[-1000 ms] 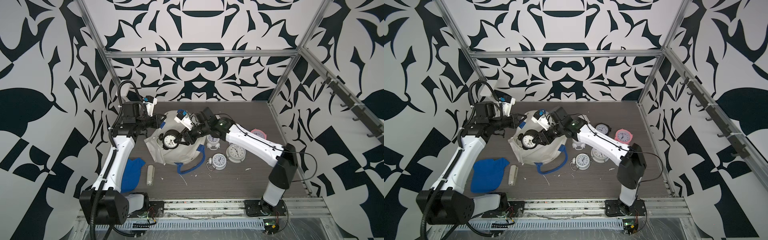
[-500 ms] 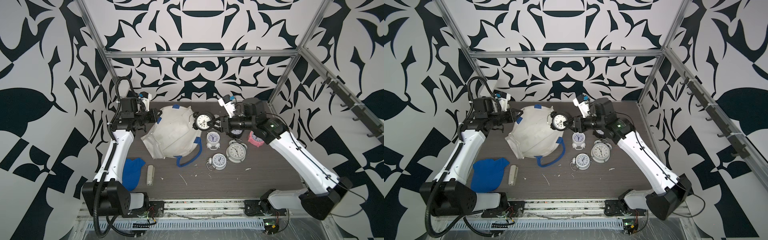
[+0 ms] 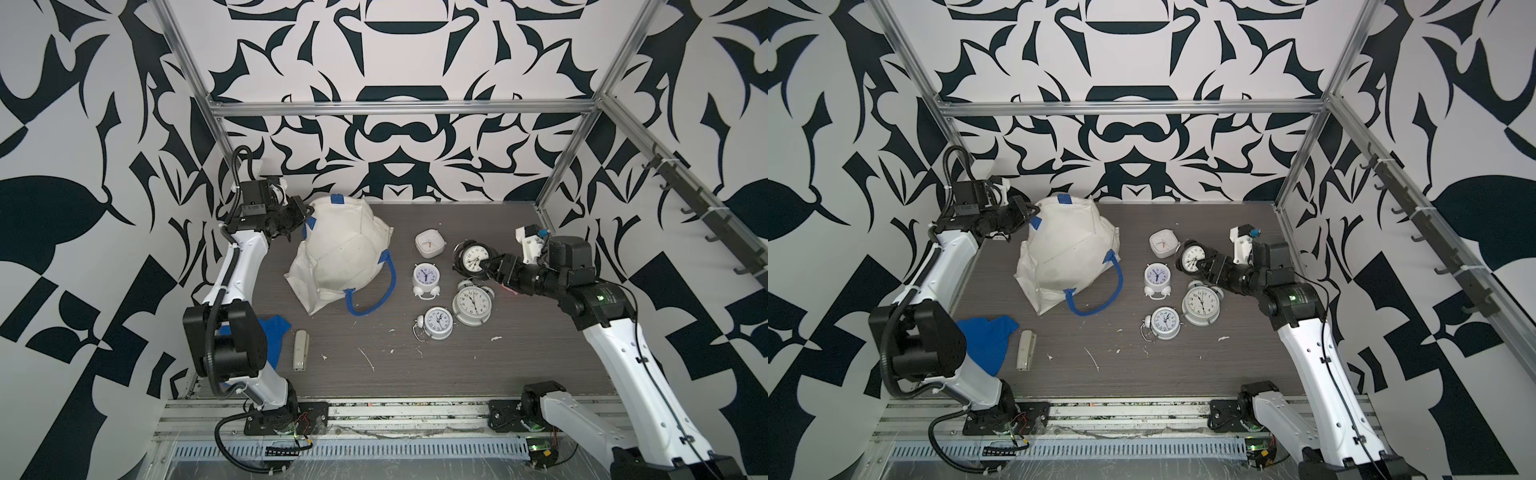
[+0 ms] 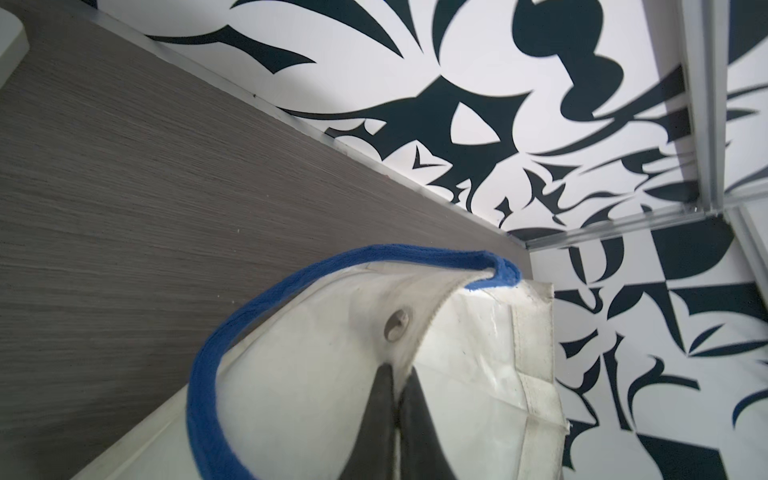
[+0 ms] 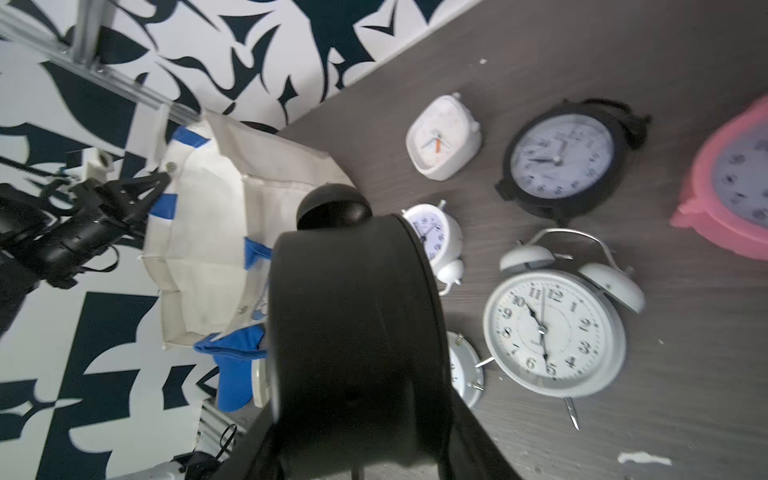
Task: Take the alarm clock out of the canvas bag
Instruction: Place the canvas bag at the center of the board.
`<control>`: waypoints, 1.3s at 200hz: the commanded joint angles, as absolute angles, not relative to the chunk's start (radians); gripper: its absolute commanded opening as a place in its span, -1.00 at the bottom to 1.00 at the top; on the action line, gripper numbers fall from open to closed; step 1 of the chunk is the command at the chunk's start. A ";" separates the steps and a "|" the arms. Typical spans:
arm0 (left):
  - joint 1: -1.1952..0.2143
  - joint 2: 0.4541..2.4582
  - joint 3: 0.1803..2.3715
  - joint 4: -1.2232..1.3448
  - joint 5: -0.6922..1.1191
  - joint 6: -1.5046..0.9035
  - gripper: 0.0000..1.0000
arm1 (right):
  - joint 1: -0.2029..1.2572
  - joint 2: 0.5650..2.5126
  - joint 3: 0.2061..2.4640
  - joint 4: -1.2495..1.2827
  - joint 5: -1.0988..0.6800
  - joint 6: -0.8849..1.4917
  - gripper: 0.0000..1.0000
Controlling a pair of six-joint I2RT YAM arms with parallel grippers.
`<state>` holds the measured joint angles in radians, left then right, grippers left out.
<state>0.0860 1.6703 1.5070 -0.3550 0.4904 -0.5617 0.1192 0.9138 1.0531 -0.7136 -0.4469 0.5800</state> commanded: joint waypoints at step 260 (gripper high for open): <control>0.093 2.029 1.893 -0.193 0.460 -0.870 -0.79 | -0.220 0.644 0.403 -0.320 -0.205 0.766 -0.45</control>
